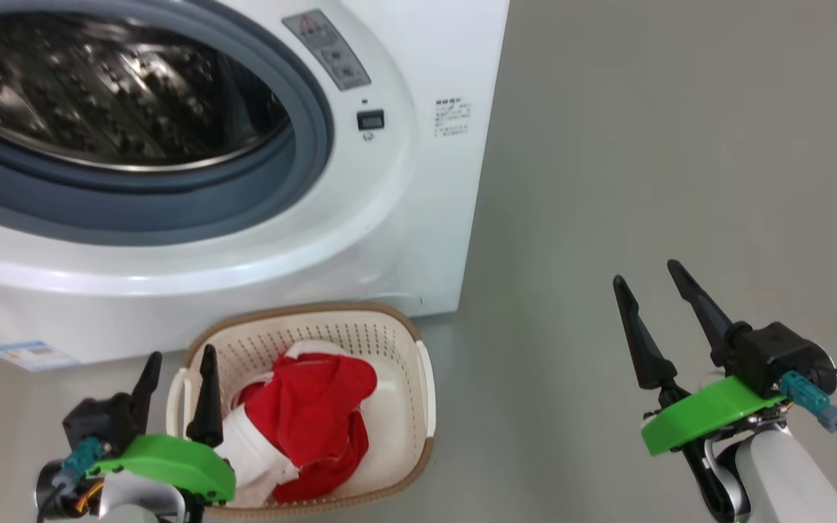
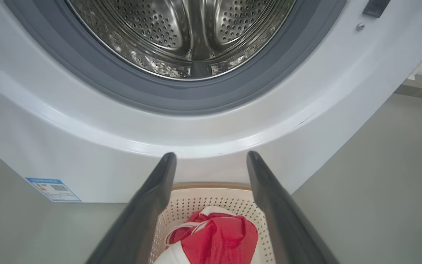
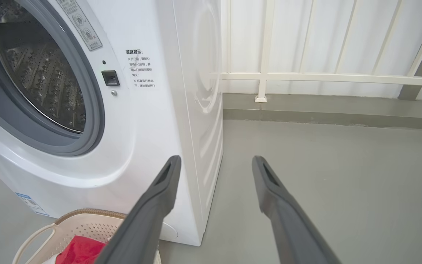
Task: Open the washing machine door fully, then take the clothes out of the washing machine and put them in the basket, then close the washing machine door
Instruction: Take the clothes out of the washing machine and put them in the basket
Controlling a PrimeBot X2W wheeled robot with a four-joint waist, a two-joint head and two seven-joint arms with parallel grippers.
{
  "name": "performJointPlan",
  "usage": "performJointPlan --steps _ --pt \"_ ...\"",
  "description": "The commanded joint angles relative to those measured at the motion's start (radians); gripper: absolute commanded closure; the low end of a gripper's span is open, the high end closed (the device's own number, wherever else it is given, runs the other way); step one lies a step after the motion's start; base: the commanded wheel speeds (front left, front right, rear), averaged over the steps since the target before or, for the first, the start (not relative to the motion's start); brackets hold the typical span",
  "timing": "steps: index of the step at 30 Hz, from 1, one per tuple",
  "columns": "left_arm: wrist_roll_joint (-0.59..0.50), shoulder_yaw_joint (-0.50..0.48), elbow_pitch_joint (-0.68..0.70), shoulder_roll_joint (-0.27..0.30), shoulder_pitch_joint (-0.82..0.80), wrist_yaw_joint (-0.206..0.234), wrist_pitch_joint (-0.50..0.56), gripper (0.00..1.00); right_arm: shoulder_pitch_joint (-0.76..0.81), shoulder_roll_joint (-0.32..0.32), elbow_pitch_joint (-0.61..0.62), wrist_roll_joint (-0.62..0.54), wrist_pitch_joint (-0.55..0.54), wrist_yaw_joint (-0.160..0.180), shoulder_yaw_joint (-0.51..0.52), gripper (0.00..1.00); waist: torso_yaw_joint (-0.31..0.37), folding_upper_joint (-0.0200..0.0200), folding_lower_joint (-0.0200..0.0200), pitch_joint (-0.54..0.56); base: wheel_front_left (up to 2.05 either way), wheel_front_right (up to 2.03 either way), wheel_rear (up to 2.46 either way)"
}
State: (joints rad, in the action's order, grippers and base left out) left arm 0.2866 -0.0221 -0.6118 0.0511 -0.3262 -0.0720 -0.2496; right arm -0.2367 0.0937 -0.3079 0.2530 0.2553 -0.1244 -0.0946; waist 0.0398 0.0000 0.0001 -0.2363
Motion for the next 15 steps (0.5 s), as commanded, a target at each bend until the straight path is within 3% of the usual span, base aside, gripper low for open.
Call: performJointPlan --steps 1,15 --pt "-0.021 -0.035 0.042 0.019 0.019 -0.009 -0.012 0.0 0.013 0.009 0.019 0.001 0.006 -0.006 -0.017 0.0 -0.011 0.0 -0.0001 0.063 0.0 0.0 0.0" --pt "-0.039 -0.071 0.274 0.008 0.194 -0.051 -0.012 0.0 0.122 -0.012 0.083 0.0 0.006 -0.006 0.009 0.0 -0.01 0.0 -0.0001 0.224 0.0 0.0 0.0"
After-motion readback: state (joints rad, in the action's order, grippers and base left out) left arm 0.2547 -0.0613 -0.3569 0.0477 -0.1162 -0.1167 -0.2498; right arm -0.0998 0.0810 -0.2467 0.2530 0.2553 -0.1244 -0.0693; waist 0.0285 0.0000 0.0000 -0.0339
